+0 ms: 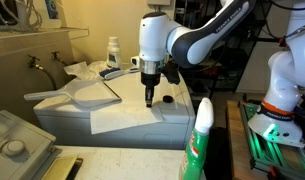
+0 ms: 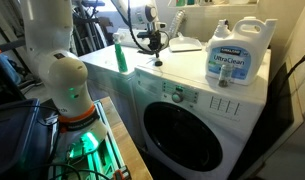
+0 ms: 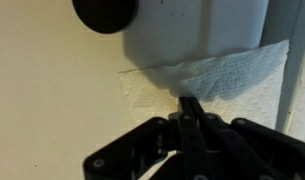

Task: Pick up the white paper and put it on the dustpan

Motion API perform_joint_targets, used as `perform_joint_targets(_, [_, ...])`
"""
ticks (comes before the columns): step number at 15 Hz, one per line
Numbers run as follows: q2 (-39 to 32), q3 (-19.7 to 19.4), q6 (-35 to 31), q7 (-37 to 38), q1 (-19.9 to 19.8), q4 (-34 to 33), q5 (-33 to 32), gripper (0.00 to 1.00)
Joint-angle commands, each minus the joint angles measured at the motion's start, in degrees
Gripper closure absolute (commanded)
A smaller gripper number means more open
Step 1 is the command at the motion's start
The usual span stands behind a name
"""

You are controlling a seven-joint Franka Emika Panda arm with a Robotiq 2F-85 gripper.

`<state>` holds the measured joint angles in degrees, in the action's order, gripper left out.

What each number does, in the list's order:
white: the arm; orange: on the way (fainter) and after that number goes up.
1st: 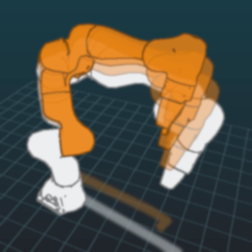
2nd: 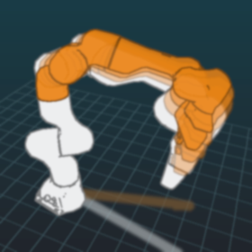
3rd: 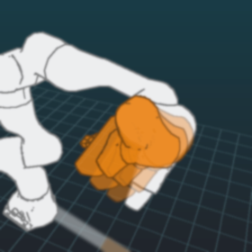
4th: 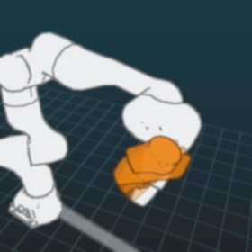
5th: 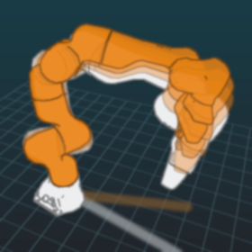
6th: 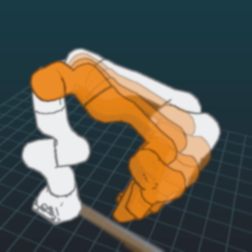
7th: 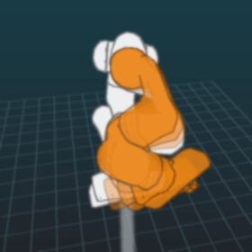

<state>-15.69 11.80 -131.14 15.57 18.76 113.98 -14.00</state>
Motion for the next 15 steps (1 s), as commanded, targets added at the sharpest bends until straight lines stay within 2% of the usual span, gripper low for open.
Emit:
perform_joint_targets(1, [1.5, -0.5, 1.6, 0.0, -0.3, 1.0, 1.5, 0.68])
perform_joint_targets(3, [3.9, -0.2, 0.5, -0.1, -0.3, 2.3, 1.8, 0.67])
perform_joint_targets(6, [8.5, 1.0, 1.3, -1.1, -0.1, 3.8, 2.4, 0.47])
perform_joint_targets(8, [10.3, 2.4, 3.0, -4.6, -0.5, 3.9, 5.7, 0.32])
perform_joint_targets(10, [10.0, 2.9, 4.6, -5.5, -0.5, 3.3, 6.4, 0.16])
perform_joint_targets(12, [7.9, 2.8, 5.2, -4.0, -0.3, 2.5, 4.2, 0.02])
perform_joint_targets(15, [3.9, 2.1, 3.6, -3.7, -0.5, 1.3, 2.0, 0.00])
